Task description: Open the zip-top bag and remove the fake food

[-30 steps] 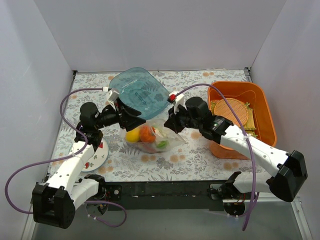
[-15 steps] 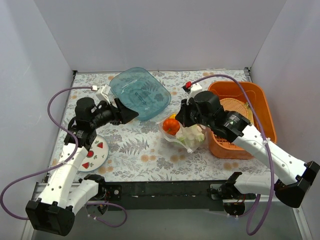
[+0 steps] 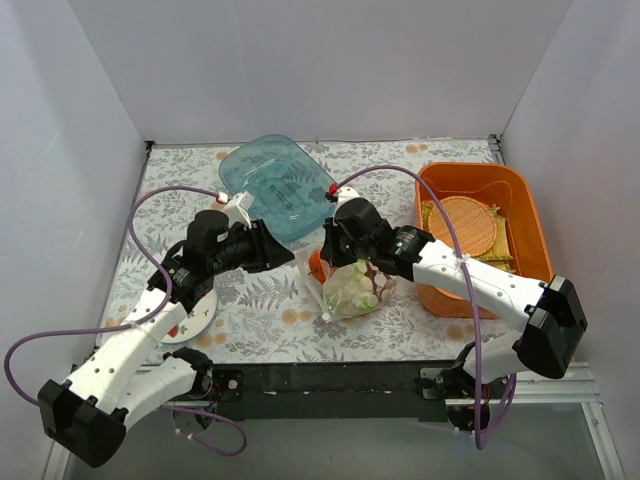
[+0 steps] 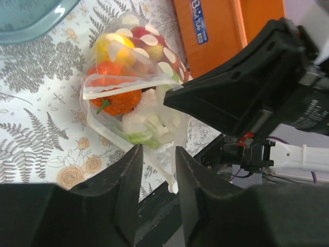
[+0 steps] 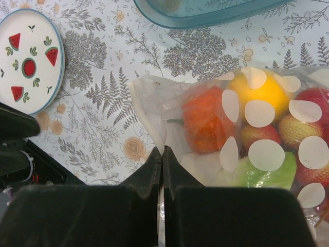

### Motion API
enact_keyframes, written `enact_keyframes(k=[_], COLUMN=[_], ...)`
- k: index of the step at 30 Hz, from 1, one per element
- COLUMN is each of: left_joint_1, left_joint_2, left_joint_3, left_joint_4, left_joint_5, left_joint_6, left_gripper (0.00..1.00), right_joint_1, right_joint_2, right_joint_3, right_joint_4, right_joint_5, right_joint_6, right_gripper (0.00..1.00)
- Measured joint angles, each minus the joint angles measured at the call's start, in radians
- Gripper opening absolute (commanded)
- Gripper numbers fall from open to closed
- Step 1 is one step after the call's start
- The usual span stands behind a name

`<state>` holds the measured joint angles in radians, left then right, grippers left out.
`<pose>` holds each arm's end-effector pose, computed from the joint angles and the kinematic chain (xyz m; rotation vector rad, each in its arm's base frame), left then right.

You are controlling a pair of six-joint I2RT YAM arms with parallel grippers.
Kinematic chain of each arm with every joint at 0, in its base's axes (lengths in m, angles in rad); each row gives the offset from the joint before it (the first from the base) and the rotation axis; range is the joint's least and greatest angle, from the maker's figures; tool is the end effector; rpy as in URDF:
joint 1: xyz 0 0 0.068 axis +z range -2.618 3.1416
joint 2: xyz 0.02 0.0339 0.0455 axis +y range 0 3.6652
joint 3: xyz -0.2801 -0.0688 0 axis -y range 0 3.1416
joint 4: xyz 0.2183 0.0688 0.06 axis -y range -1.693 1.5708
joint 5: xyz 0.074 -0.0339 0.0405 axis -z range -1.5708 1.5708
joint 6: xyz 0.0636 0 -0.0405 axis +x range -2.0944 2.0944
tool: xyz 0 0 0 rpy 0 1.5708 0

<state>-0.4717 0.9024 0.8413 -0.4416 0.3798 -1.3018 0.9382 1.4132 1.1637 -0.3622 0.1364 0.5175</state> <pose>0.1537 -0.1049 0.3158 -0.7108 2.2829 -1.3774 0.1930 0.2486 0.3157 -0.3927 2.2231 0.6655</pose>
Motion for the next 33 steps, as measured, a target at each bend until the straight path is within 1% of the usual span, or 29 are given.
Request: enact_keyframes(k=[3, 6, 10, 16, 22, 25, 27, 29, 32, 33], left_joint_1=[-0.052, -0.130, -0.210, -0.259, -0.285, -0.291, -0.291, -0.291, -0.292, -0.293], left_joint_2=[0.035, 0.098, 0.188, 0.323, 0.394, 0.397, 0.397, 0.397, 0.393, 0.390], left_joint_3=[-0.045, -0.076, -0.120, -0.134, -0.137, -0.156, -0.169, -0.181, -0.200, -0.206], left_joint_4=[0.046, 0.093, 0.197, 0.312, 0.366, 0.378, 0.383, 0.391, 0.418, 0.430], left_joint_5=[-0.039, -0.090, -0.153, -0.280, -0.415, -0.468, -0.489, -0.502, -0.501, -0.496], left_joint_6=[-0.039, -0.071, -0.117, -0.145, -0.117, -0.096, -0.080, -0.059, -0.042, -0.040], left_gripper=[0.27, 0.28, 0.28, 0.27, 0.31, 0.35, 0.44, 0.51, 0.57, 0.61], right_joint_1=[0.000, 0.001, 0.007, 0.018, 0.031, 0.035, 0.037, 0.039, 0.040, 0.043], right_joint_2=[0.000, 0.000, 0.000, -0.001, -0.005, -0.006, -0.006, -0.006, -0.006, -0.006], right_joint_3=[-0.001, -0.001, -0.001, -0.008, -0.035, -0.035, -0.035, -0.035, -0.035, -0.035], right_joint_4=[0.014, 0.024, 0.024, 0.025, 0.022, 0.023, 0.022, 0.022, 0.021, 0.022], right_joint_5=[-0.008, -0.010, -0.009, -0.012, -0.021, -0.021, -0.023, -0.025, -0.027, -0.027], right_joint_6=[0.006, 0.008, 0.008, 0.009, 0.012, 0.011, 0.011, 0.011, 0.011, 0.011], right_gripper=[0.01, 0.01, 0.01, 0.01, 0.01, 0.01, 0.01, 0.01, 0.01, 0.01])
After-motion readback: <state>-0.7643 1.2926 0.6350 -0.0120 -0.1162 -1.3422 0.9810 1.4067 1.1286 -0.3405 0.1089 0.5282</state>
